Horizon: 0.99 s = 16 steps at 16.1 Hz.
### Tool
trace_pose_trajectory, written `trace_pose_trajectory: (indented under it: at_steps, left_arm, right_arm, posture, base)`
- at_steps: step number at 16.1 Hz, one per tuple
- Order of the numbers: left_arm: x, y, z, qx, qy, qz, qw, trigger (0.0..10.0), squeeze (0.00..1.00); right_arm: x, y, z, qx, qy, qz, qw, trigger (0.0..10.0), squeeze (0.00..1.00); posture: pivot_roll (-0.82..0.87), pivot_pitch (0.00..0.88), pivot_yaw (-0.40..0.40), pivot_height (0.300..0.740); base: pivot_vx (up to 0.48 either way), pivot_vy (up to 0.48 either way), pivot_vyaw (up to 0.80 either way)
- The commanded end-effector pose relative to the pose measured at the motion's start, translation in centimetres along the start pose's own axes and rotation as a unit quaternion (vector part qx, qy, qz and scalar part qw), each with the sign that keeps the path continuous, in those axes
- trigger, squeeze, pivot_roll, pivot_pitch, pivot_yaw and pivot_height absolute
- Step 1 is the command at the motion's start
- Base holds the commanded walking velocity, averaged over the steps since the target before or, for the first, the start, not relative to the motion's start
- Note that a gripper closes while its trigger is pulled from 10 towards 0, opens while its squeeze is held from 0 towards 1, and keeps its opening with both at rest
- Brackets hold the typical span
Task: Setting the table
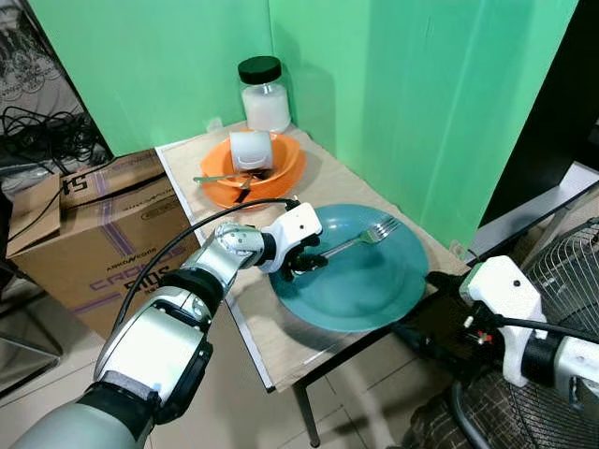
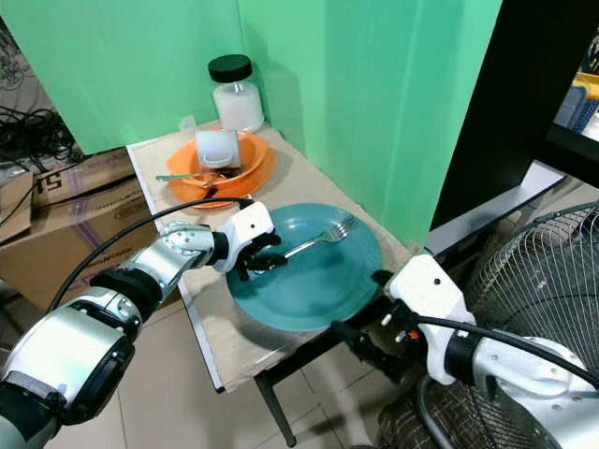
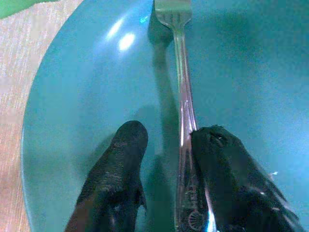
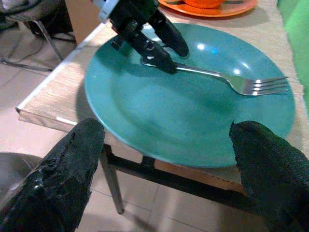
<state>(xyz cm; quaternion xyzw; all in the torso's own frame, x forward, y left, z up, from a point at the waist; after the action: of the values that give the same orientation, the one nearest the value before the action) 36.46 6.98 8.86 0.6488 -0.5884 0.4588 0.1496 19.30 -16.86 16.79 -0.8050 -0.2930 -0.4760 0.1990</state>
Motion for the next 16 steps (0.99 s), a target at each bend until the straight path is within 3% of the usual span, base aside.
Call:
trace_pose_trajectory:
  at_steps: [1, 5, 12, 16]
  left_arm:
    - [-0.2, -0.5, -0.4, 0.003, -0.008, 0.004, 1.000, 0.0, 0.00]
    - [-0.3, -0.5, -0.5, 0.006, -0.010, 0.007, 1.000, 0.0, 0.00]
    - [-1.2, -1.0, -0.8, 0.059, -0.024, 0.002, 0.998, 0.0, 0.00]
    - [-0.2, -1.9, -1.4, 0.092, 0.029, -0.015, 0.995, 0.0, 0.00]
  right_arm:
    - [0.1, -0.1, 0.2, 0.004, 0.001, 0.005, 1.000, 10.0, 0.00]
    - [0.3, -0.5, 0.5, 0.010, 0.003, 0.009, 1.000, 10.0, 0.00]
    - [0.6, -0.5, 1.1, 0.004, 0.016, 0.000, 1.000, 10.0, 0.00]
    - [1.0, 0.1, 1.1, -0.014, 0.027, -0.011, 0.999, 10.0, 0.00]
  posture:
    - [-0.20, 0.000, 0.146, 0.740]
    - [-0.20, 0.000, 0.141, 0.740]
    - [-0.19, 0.000, 0.137, 0.740]
    - [-0.18, 0.000, 0.137, 0.740]
  base:
    - [0.000, 0.000, 0.00]
    - [0.000, 0.000, 0.00]
    - [0.000, 0.000, 0.00]
    - [0.000, 0.000, 0.00]
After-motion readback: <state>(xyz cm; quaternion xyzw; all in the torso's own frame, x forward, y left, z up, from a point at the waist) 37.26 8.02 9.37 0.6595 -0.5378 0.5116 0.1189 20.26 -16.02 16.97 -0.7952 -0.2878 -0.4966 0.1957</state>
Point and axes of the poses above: a point about 5 cm out from each wrist's last joint towards the gripper, its own z axis pointing out of the wrist towards the gripper, its own x axis along the axis of the wrist's last joint, y = z × x, the point moved 2 cm from there along z, pointing out of the wrist towards the gripper, and after that the axes turned 10 degrees about z, right-handed, at the moved point
